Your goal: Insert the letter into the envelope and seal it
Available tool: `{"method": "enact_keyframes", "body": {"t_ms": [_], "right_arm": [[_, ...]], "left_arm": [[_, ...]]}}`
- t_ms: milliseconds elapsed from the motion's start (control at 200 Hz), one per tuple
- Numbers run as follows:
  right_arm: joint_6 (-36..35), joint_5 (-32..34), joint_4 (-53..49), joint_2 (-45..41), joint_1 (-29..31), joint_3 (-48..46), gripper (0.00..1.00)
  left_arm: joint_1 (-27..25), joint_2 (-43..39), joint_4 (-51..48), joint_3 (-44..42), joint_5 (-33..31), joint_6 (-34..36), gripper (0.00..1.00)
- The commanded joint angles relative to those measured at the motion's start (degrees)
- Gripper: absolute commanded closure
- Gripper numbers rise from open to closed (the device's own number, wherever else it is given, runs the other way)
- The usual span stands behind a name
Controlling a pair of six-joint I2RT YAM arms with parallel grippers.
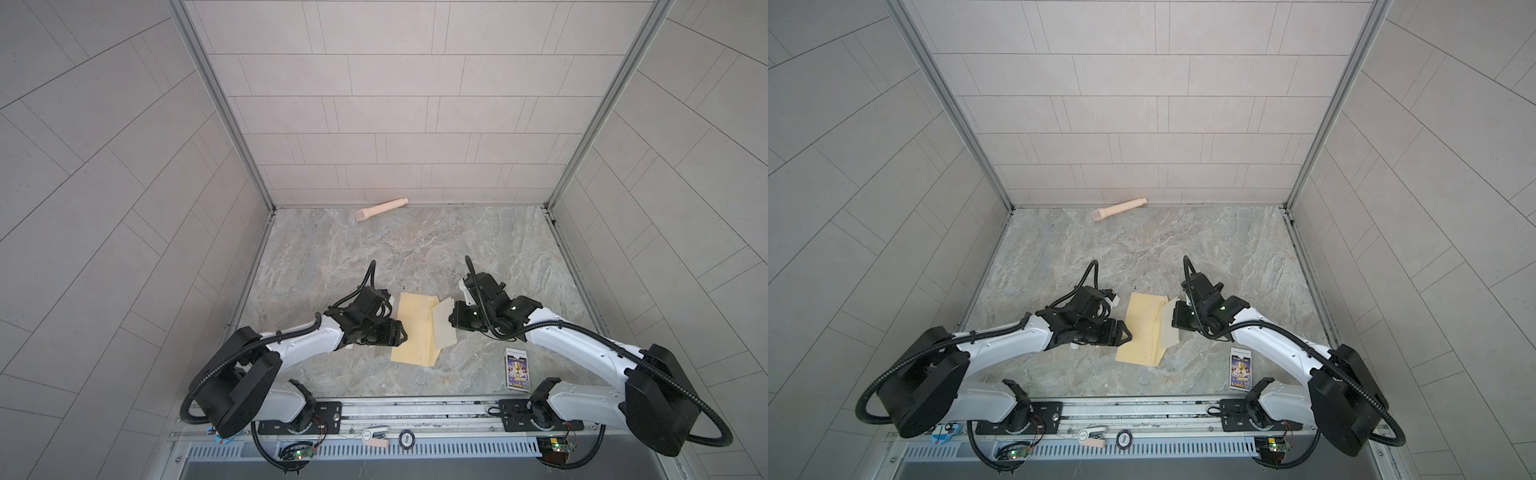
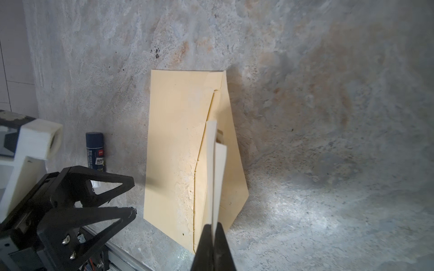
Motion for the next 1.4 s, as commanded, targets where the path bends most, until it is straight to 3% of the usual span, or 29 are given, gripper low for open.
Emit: {"method": "enact_keyframes", "body": {"t_ms": [0,585,936,1396], "right_arm": [[1.83,2.12,0.43,0.26,1.24,1.57,1.0],[1.34,5.81,-2.78,2.29,0.68,1.3,1.0],[1.17,0.99,0.11,5.6,-0.98,2.15,1.0],[-6.36,-0.66,-9.75,1.06,-3.72,11.25,1.0]], "left_arm": [[0.64,2.3,-1.31,-0.54,-1.37,1.0,0.32],[-3.66,4.54,3.63,-3.98,5.47,-1.99,0.41],[-5.09,5.72,5.46,-4.78,6.19,-2.7,0.44],[-5.05,5.51,5.85,-6.2,5.31,-3.32,0.48]]}}
